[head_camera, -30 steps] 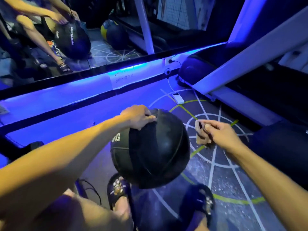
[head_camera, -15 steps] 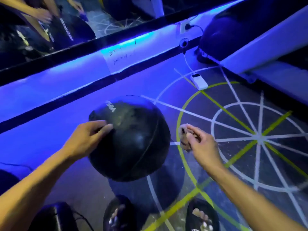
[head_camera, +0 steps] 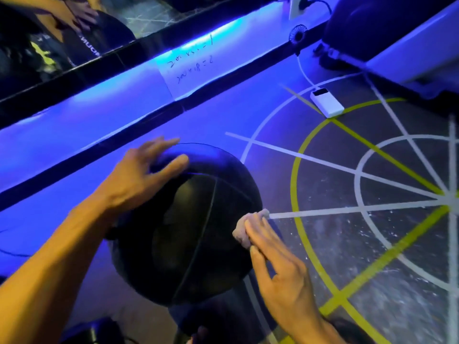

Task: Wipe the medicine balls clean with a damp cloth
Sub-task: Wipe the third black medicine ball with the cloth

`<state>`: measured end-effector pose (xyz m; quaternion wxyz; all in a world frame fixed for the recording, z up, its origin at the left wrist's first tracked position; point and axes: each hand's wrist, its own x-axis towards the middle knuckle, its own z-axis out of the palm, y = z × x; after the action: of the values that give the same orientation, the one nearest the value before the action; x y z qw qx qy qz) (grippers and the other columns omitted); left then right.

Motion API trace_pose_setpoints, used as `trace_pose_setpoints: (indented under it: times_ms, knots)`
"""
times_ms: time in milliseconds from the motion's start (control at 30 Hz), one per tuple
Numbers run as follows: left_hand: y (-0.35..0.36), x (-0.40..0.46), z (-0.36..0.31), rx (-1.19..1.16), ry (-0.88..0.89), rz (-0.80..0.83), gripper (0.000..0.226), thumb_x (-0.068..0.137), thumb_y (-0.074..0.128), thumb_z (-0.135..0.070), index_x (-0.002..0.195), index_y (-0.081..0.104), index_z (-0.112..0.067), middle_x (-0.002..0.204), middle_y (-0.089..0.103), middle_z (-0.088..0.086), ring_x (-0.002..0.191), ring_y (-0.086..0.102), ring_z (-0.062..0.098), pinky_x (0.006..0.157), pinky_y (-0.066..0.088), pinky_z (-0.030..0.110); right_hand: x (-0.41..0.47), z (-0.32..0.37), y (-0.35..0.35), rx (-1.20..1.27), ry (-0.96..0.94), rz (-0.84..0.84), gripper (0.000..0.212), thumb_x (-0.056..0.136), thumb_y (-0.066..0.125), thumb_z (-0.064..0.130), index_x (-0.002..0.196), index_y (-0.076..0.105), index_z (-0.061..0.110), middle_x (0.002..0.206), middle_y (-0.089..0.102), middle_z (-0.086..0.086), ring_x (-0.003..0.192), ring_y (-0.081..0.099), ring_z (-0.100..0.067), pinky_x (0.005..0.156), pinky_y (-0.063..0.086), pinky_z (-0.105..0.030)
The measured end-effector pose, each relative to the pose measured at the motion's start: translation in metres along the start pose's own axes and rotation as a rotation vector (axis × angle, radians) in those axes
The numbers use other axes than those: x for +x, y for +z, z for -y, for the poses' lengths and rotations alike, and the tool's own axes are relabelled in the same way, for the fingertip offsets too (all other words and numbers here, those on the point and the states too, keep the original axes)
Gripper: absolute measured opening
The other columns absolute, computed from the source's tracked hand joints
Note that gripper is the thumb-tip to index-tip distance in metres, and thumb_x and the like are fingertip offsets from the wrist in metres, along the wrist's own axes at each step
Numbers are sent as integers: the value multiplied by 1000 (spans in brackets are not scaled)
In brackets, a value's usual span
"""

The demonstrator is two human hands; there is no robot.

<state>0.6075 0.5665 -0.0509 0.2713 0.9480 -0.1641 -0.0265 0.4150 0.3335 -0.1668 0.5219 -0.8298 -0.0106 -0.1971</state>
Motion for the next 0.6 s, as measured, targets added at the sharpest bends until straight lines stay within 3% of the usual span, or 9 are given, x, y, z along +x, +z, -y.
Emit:
trace_pose_setpoints:
  times_ms: [133, 167, 233, 300, 367, 433, 500, 533, 600]
  knots:
    - [14, -30, 12, -5, 6, -16, 64, 87, 49, -80, 142, 56, -47, 151, 50, -17, 143, 43, 12, 119, 34, 52, 1, -2, -4, 17, 25, 37, 45, 99, 55, 5, 141, 62, 22, 147, 57, 11, 140, 49, -7, 111, 43, -26]
    - [12, -39, 13, 3, 15, -31, 61, 88, 50, -77, 141, 56, -48, 151, 50, -19, 143, 42, 14, 119, 34, 50, 10, -9, -3, 32, 108, 48, 44, 101, 53, 12, 140, 63, 30, 139, 64, 15, 130, 57, -2, 105, 48, -24]
    - [12, -57, 11, 8, 25, -68, 58, 88, 52, -72, 141, 56, -49, 150, 48, -24, 143, 40, 13, 120, 30, 39, 43, -32, 2, 47, 376, 71, 32, 104, 51, 34, 129, 66, 47, 97, 76, 12, 89, 66, 2, 84, 59, -36]
    - [14, -71, 9, 0, 33, -93, 56, 88, 53, -68, 140, 56, -48, 150, 47, -26, 143, 38, 11, 118, 24, 22, 72, -37, 5, 106, 562, 83, 25, 104, 54, 37, 119, 73, 44, 81, 74, 12, 71, 62, 1, 81, 59, -47]
    - [17, -80, 8, -5, 30, -112, 57, 87, 55, -65, 141, 56, -45, 151, 46, -25, 143, 37, 10, 116, 22, 15, 83, -5, 13, 148, 420, 57, 30, 102, 58, 17, 124, 74, 30, 109, 74, 21, 98, 64, 10, 99, 54, -35]
    - [17, -86, 8, -23, 16, -130, 58, 87, 57, -63, 141, 56, -44, 151, 46, -25, 145, 35, 10, 119, 24, 22, 78, 42, 20, 242, 70, 132, 32, 100, 59, 4, 128, 71, 12, 133, 65, 16, 125, 48, 17, 109, 40, -14]
    - [19, -90, 7, -32, 17, -142, 58, 87, 58, -63, 141, 57, -43, 152, 46, -24, 147, 33, 11, 121, 27, 36, 74, 41, 26, 174, -127, 190, 31, 101, 59, 10, 131, 68, 10, 137, 65, 7, 134, 51, 3, 115, 35, -17]
    - [20, -92, 5, -32, 22, -140, 58, 87, 58, -62, 142, 57, -42, 152, 46, -23, 148, 32, 12, 121, 28, 40, 86, 24, 25, 127, -83, 197, 29, 102, 58, 16, 128, 70, 13, 132, 68, 6, 129, 57, -4, 112, 38, -19]
    - [24, -94, 0, -9, 38, -150, 58, 88, 58, -63, 142, 57, -42, 153, 46, -22, 148, 32, 13, 121, 29, 45, 124, -14, 20, 77, 305, 191, 25, 103, 56, 27, 118, 76, 24, 116, 76, 7, 117, 66, -12, 101, 49, -23]
